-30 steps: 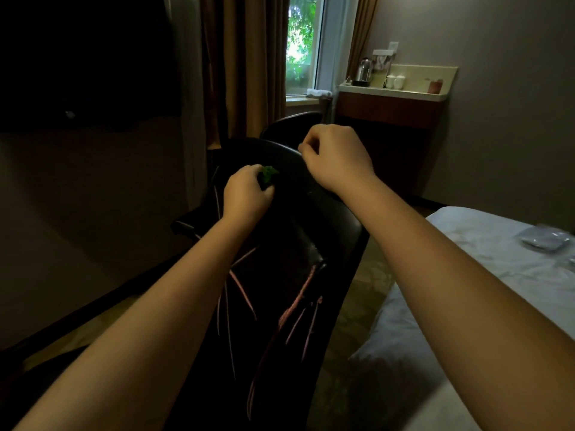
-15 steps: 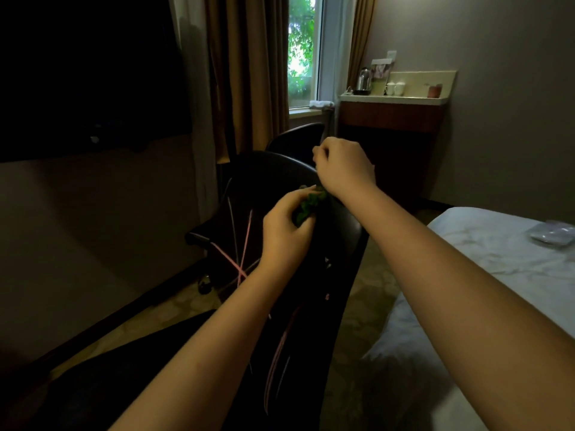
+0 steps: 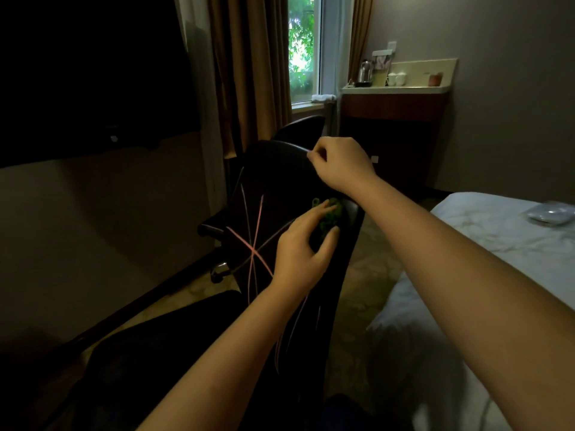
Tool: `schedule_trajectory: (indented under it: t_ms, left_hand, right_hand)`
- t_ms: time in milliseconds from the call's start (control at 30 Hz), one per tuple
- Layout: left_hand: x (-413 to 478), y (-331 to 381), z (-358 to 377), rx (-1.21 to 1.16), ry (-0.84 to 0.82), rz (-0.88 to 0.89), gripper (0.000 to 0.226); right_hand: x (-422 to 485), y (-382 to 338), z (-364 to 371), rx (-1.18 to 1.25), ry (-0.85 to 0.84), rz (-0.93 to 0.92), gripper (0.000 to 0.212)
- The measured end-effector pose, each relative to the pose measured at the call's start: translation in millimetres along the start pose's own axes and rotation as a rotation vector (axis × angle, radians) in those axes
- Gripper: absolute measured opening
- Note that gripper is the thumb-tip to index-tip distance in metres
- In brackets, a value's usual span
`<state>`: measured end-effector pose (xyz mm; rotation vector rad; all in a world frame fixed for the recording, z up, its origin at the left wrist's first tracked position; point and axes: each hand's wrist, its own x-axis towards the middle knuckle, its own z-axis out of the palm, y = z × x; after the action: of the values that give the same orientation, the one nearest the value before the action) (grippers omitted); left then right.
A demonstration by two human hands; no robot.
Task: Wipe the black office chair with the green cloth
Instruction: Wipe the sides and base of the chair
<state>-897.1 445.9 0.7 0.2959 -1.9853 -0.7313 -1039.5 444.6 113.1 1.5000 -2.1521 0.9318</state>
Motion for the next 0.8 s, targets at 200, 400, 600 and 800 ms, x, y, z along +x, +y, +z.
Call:
schedule_trajectory:
  t_ms: [200, 400, 600, 800]
  left_hand:
    - [-22.7, 9.1, -2.9, 0.084, 0.027, 0.045, 0.027]
    - [-16.7, 8.3, -6.3, 0.110, 0.011, 0.006, 0.030]
    - [-16.2, 4.4, 1.0, 0.176, 0.032, -0.048, 0.034]
    - [-13.1, -0.6, 7.7, 0.150, 0.108, -0.020, 0.020]
  right_hand:
    - [-13.7, -5.7, -5.4, 0.000, -0.045, -0.038, 0.025]
    - [-11.8, -6.3, -4.1, 0.013, -0.065, -0.015, 0.020]
    - [-6.2, -5.8, 1.3, 0.020, -0.081, 0.011, 0.017]
    - [-3.6, -1.5, 4.4, 0.025, -0.065, 0.008, 0.017]
